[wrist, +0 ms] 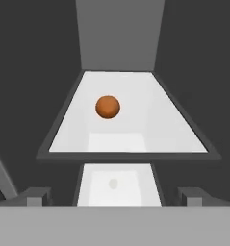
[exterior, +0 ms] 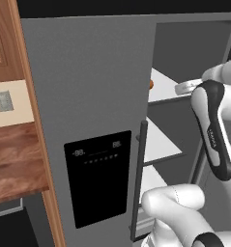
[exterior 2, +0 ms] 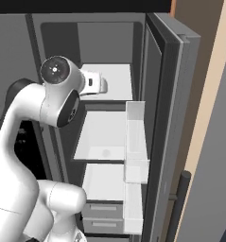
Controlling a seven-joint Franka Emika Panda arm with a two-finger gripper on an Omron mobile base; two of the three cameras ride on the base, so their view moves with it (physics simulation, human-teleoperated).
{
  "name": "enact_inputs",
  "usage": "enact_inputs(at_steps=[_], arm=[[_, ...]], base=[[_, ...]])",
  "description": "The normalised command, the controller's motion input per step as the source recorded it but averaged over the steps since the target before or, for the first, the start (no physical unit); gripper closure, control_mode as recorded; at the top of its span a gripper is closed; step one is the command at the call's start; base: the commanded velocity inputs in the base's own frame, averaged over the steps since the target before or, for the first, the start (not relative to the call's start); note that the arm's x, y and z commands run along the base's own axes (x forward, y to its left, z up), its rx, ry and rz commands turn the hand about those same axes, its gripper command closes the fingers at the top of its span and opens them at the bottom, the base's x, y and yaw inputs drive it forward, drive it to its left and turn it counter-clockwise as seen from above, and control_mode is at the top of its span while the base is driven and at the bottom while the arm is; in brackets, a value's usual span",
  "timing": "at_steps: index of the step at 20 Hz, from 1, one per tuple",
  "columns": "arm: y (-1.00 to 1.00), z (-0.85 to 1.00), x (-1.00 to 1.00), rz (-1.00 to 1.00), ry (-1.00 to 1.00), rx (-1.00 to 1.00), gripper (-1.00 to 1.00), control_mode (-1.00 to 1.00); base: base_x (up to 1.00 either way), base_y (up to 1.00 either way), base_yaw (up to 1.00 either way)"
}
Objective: Pick up the banana and tangerine from the fridge and place one fruit on each plate on the dining counter.
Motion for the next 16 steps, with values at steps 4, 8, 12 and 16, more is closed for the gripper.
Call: enact_inputs(at_steps=[4, 8, 12, 16], arm=[[-0.07, 0.01, 0.47, 0.03, 0.07, 0.0, -1.0, -1.0], [0.0, -0.01, 0.41, 0.02, 0.06, 0.0, -1.0, -1.0], [0.0, -0.04, 0.49, 0.01, 0.03, 0.0, -1.0, -1.0], [0.0, -0.09, 0.52, 0.0, 0.03, 0.0, -1.0, -1.0]], base=[[0.0, 0.0, 0.0], [0.0, 0.0, 0.0], [0.0, 0.0, 0.0], [0.0, 0.0, 0.0]])
